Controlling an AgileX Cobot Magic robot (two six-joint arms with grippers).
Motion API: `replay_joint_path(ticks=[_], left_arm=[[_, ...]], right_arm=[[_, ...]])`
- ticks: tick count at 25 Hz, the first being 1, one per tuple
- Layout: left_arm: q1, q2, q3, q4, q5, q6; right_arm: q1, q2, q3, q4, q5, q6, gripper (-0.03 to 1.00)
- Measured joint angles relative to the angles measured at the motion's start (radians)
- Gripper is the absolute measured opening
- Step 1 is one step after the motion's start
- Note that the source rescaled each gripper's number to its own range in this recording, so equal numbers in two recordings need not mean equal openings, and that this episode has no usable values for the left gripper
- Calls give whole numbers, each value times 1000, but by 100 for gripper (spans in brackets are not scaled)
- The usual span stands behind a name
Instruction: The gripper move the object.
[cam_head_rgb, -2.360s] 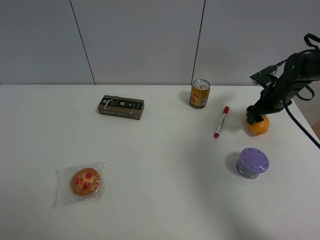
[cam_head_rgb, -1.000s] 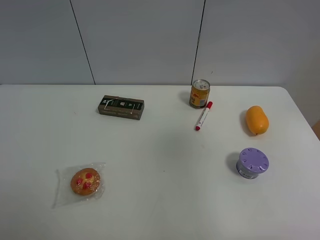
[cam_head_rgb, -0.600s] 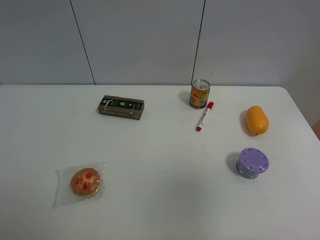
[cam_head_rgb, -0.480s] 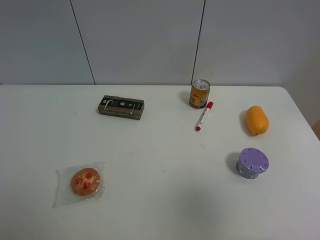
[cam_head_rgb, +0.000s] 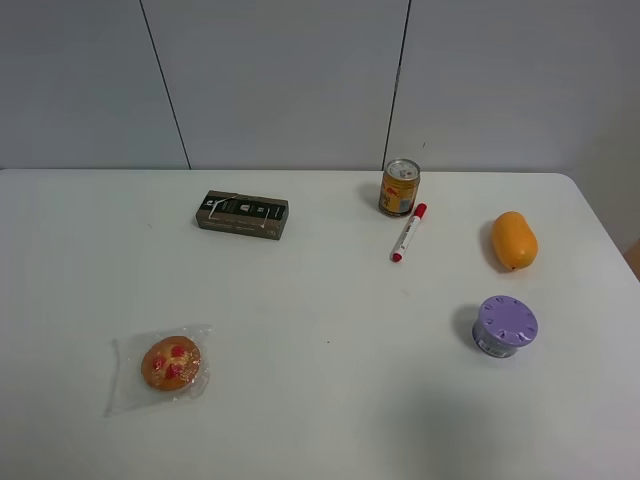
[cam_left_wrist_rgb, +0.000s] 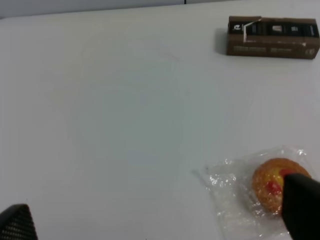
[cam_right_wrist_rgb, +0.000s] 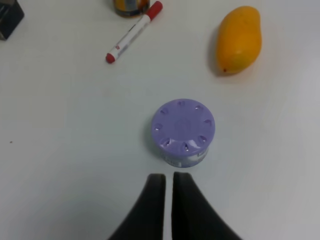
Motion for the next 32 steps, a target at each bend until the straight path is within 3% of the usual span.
replay_joint_path(ticks=[11, 17, 32], left_arm=[[0, 0, 0, 0, 0, 0], [0, 0, 0, 0, 0, 0], [0, 0, 0, 0, 0, 0]], right_arm=[[66, -77, 2, -42, 0, 59, 0], [14, -77, 2, -48, -6, 60, 0], [12, -77, 2, -48, -6, 60, 0]])
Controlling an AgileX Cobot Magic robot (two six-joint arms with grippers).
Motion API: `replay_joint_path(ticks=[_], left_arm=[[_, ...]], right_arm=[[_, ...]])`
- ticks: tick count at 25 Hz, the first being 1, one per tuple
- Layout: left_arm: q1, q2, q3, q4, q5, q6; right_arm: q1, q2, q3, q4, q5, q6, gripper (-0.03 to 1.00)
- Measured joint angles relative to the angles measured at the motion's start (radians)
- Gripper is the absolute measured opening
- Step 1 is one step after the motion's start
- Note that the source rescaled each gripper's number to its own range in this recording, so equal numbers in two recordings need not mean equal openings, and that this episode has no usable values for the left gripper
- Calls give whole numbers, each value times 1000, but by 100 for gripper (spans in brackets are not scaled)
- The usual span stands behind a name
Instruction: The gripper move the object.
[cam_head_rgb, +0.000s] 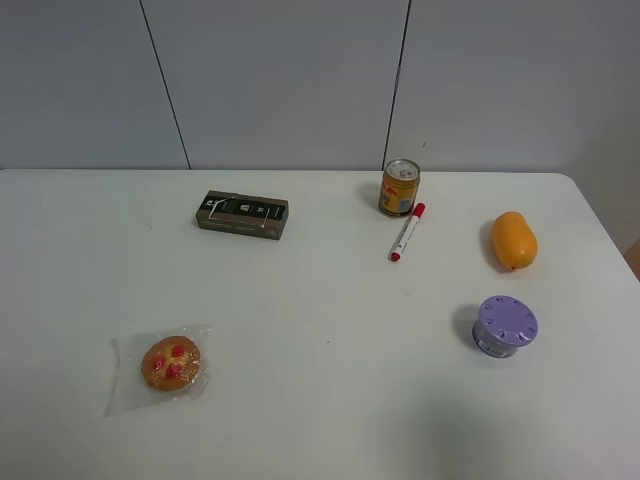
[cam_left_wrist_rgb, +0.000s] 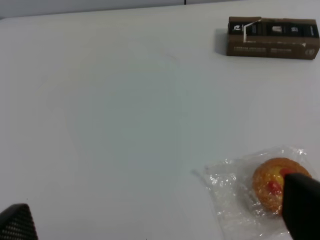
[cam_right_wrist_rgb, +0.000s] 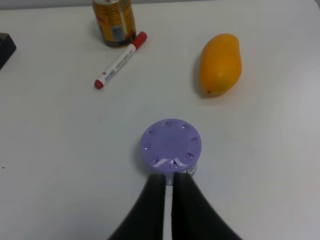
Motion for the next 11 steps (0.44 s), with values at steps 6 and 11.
replay_joint_path(ticks=[6, 11], left_arm=[[0, 0, 0, 0, 0, 0], [0, 0, 0, 0, 0, 0]], right_arm=[[0, 0, 0, 0, 0, 0, 0], [0, 0, 0, 0, 0, 0, 0]])
